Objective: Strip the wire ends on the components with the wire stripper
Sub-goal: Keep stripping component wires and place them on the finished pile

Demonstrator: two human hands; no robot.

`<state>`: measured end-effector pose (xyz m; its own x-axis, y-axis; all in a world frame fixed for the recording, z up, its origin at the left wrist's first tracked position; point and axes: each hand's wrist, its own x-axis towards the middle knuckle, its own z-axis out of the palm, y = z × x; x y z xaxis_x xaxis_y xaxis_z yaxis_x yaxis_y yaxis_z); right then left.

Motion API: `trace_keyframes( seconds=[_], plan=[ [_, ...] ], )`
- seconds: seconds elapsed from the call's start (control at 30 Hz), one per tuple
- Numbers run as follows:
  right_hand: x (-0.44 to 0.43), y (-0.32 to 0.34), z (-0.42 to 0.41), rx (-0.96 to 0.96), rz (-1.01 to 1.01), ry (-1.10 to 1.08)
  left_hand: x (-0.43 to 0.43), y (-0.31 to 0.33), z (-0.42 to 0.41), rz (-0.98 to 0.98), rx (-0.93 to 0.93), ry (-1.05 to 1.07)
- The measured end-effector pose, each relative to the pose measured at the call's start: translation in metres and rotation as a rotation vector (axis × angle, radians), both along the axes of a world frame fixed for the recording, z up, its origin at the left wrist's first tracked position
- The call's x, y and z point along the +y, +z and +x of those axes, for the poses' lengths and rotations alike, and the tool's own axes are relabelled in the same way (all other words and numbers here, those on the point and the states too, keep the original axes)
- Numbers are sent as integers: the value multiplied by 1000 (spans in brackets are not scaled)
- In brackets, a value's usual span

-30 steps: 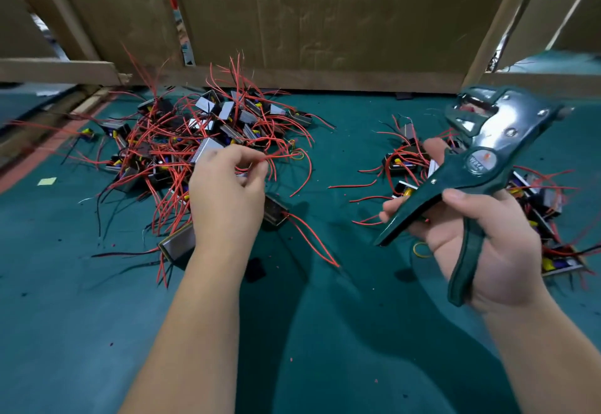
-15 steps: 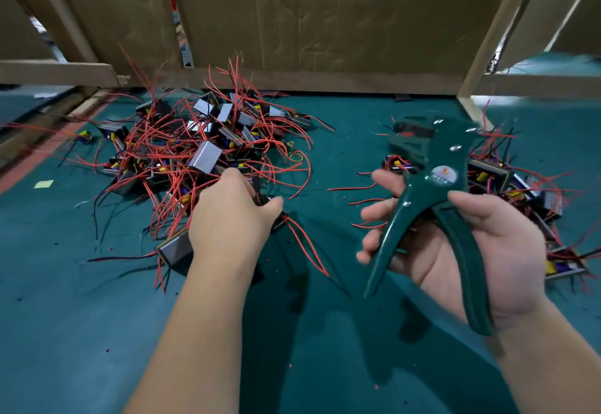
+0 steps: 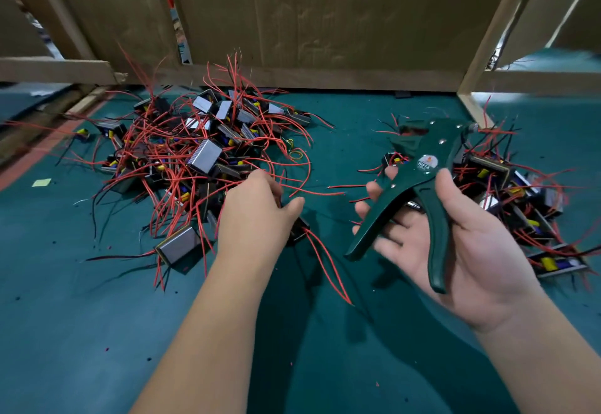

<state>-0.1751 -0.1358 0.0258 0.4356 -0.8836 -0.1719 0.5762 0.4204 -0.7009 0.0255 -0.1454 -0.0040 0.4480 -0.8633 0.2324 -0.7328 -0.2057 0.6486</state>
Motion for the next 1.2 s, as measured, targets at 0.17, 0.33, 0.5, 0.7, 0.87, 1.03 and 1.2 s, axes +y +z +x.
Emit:
trace_keyframes(
  seconds=[0.17,0.33,0.5,0.7,0.87,1.03,1.2],
  plan=[
    [0,-6,0,70,-15,-7,-2,6,-7,-93,310,-122],
    [3,-6,2,59,-55,68,0,17,-14,-205,978,-199],
    [5,-7,5,44,-67,111,5,27,-16,-182,1146,-309],
    [6,-8,4,53,-189,113,10,34,-21,-314,1087,-344],
    [3,-9,2,66,-200,117,11,38,-18,-333,1066,-372],
    [6,-9,5,99,-94,177,14,40,-20,-343,1056,-447],
    [12,-3,1,78,-46,425,12,37,-14,-359,987,-351]
  ],
)
